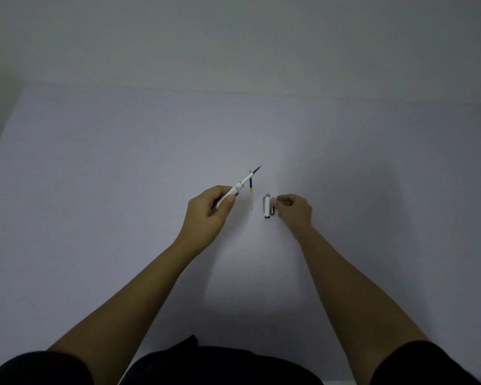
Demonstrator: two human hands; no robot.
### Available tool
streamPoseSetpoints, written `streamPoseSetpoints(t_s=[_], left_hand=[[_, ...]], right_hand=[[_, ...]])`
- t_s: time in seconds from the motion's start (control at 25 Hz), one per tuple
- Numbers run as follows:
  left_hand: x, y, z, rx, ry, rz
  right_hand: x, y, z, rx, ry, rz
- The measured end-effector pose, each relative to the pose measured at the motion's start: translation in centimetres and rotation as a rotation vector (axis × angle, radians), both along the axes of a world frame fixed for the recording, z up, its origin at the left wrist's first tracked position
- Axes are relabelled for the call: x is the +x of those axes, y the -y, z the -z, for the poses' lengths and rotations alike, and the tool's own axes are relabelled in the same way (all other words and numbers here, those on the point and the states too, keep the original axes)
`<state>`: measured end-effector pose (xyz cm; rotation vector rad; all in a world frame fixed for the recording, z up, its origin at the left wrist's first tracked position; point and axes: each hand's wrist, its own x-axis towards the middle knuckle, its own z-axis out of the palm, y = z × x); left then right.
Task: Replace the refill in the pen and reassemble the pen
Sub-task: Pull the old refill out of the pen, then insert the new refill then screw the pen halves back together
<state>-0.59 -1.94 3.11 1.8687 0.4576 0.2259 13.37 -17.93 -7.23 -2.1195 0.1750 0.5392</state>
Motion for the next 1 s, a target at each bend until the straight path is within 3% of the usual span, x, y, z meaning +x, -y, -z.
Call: streamPoseSetpoints(t_s=[0.08,0.2,0.28,0.4,0.48,0.6,0.72,0.84,1.0], left_hand=[[0.2,0.1,0.3,0.0,-0.008,0.001],[0.1,0.4,-0.2,0.001,0.032,0.001],[0.6,0.5,0.1,0.019,0.019,-0.012],[0.7,-0.2,0.7,0.049,-0.023,-0.056],[0.5,-1.1,1.1,0.087,-0.041,-0.076],[0.0,-1.2,1.5,0.073,-0.053,-0.072],[-0.5,-1.2,1.5,0.043,-0.066,-0.085],[-0.6,-1.8,1.3,0.033,-0.073,-0.145],[0.3,-2.6,0.1,0.023,-0.039,-0.188]], right_hand=[[0.1,0.1,-0.6,-0.015,0.008,-0.005],[-0.4,-0.1,-3.6,0.011,0.201,-0.003],[-0.4,-1.0,-5.6,0.194,0.234,-0.074],[-1.5,-3.1,-8.0,0.528,0.076,-0.3],[-1.9,-5.1,-8.7,0.623,0.015,-0.348],[-2.0,-6.4,-9.0,0.709,-0.044,-0.281],[-0.8,-7.3,-9.2,0.799,-0.064,-0.086],[1.2,-7.7,-8.9,0.695,-0.014,0.116],[1.0,-8.2,-6.7,0.16,0.186,-0.128]])
